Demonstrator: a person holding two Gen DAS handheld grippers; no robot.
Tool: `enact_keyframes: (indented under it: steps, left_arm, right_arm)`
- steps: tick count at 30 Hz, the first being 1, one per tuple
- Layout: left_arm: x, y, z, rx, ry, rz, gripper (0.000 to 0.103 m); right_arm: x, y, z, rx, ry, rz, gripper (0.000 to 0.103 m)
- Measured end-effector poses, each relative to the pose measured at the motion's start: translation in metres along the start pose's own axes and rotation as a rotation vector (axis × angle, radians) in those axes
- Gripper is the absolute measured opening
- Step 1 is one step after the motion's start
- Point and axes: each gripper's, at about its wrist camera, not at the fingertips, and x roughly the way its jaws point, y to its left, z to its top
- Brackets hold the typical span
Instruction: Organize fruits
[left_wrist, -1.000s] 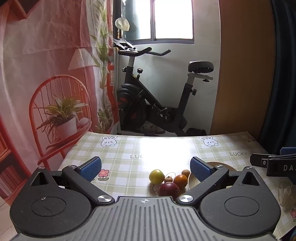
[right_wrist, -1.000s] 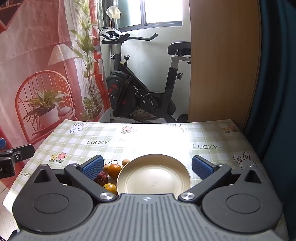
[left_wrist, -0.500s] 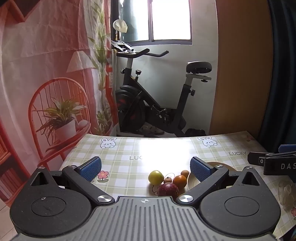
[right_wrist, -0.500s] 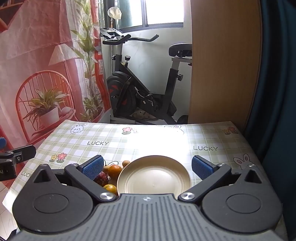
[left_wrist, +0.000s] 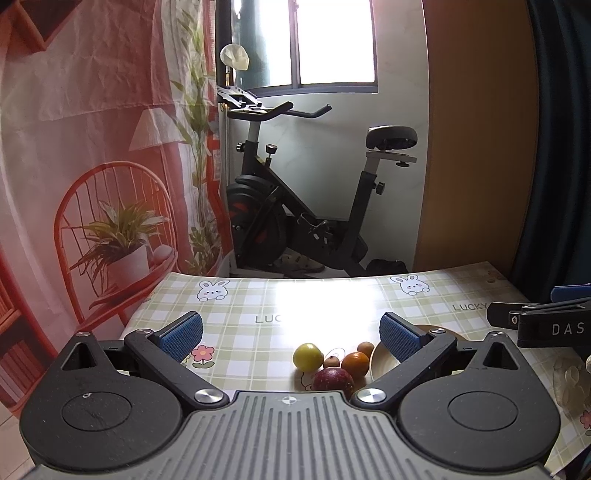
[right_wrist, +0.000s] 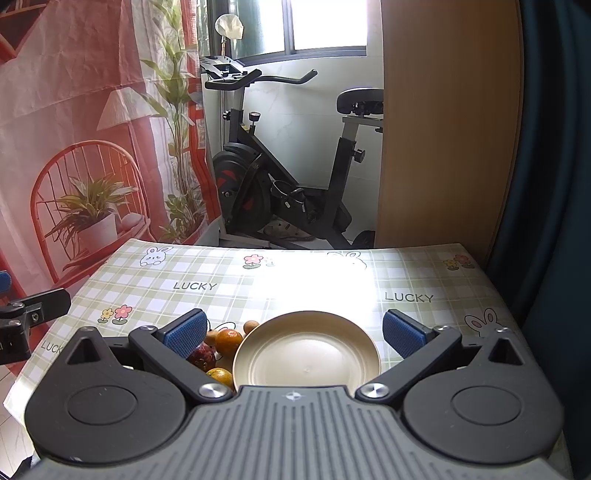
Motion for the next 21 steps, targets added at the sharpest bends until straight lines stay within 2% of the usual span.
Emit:
enact_keyframes:
  steps: [21]
  left_arm:
    - [-0.0005,-0.0022,-0.0008,0.003,-0.004,0.001,0.103]
  right_arm:
    - [-0.0008,0.0011,-0.0004,0.0,-0.002,-0.001,0.103]
